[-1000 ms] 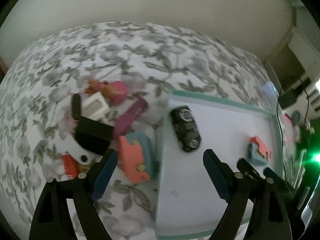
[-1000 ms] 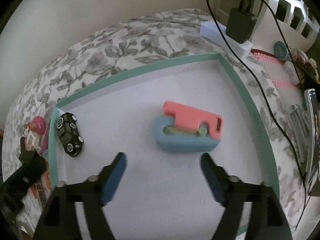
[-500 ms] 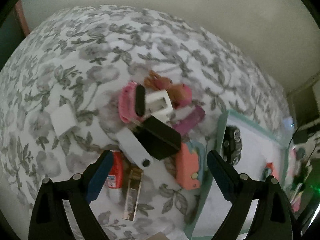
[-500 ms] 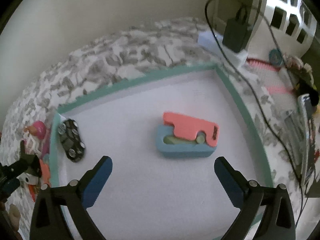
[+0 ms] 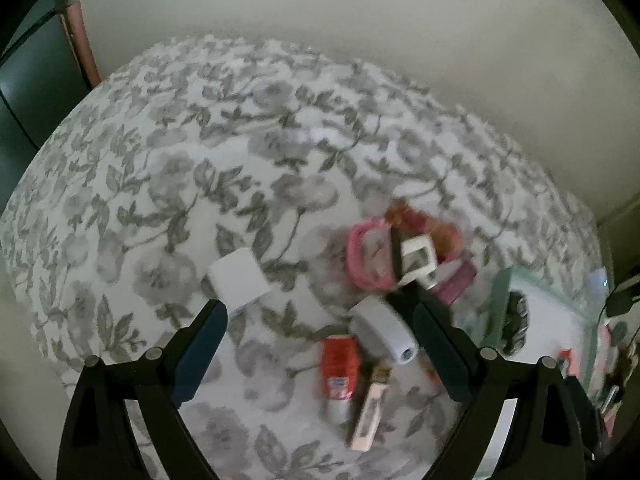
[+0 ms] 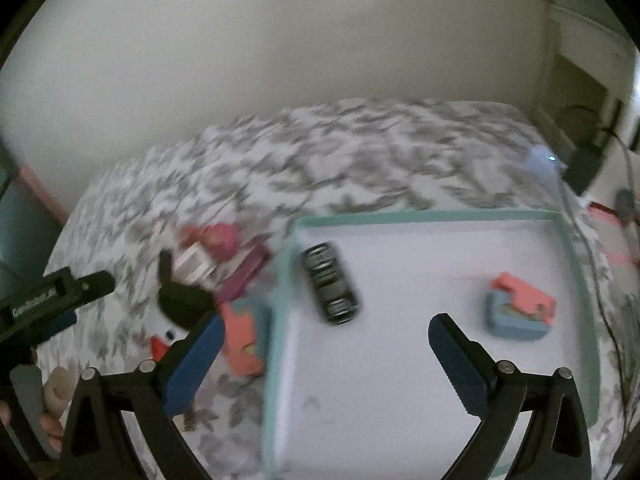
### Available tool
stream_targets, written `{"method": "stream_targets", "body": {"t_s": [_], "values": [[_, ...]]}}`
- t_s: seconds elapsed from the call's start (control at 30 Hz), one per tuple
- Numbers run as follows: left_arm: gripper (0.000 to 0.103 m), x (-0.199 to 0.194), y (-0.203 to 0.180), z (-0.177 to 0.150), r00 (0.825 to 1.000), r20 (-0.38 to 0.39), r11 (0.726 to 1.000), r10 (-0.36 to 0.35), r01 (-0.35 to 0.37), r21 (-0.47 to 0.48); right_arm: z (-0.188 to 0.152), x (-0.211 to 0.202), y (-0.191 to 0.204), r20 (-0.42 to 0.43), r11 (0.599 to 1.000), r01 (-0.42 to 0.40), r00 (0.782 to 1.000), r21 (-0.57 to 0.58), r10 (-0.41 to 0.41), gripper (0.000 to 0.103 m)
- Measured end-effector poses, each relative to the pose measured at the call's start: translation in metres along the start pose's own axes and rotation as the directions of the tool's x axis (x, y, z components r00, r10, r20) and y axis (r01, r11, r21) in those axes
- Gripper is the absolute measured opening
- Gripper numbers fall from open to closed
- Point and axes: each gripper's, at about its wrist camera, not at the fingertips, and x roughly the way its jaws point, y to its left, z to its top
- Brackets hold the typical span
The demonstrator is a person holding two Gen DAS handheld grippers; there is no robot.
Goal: Organize rigid objects
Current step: 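Grasp the red-and-white bottle with the left gripper while the right gripper grasps the gold barcode stick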
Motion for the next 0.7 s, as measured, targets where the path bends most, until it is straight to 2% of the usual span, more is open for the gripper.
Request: {"method": "stream_targets", "body": {"t_s": [0.1,0.3,0.43,0.53,0.7], "values": [[0.095,0.013,0.008,-0.007,0.997,-0.070,0.999,0.036,-0.036,0.002,-0.008,0.010,0.020,-0.045,0.999,-0.027,0.999,-0.026,0.026,0.103],[0.095,0.041,0.031,-0.017,0.980,-0.189,0.997,0.064,-0.070,-0.022,-0.028,0.027,0.069,-0.117,0.986,-0.056,0.992,-0.157,0.038,0.103],[0.095,0.052,0.049,-0.019,0.972,-0.225,0.994,0.075,-0.092,-0.066,-0.038,0.042,0.088,-0.172,0.980,-0.081,0.984,-0.181,0.050,0.102],[0.095,0.056,0.061,-0.020,0.969,-0.239,0.990,0.064,-0.091,-0.105,-0.044,0.048,0.100,-0.193,0.973,-0.087,0.980,-0.214,0.046,0.097],[0.095,0.060,0.074,-0.021,0.967,-0.251,0.988,0.039,-0.075,-0.136,-0.050,0.058,0.110,-0.204,0.961,-0.052,0.979,-0.273,-0.004,0.094]]}}
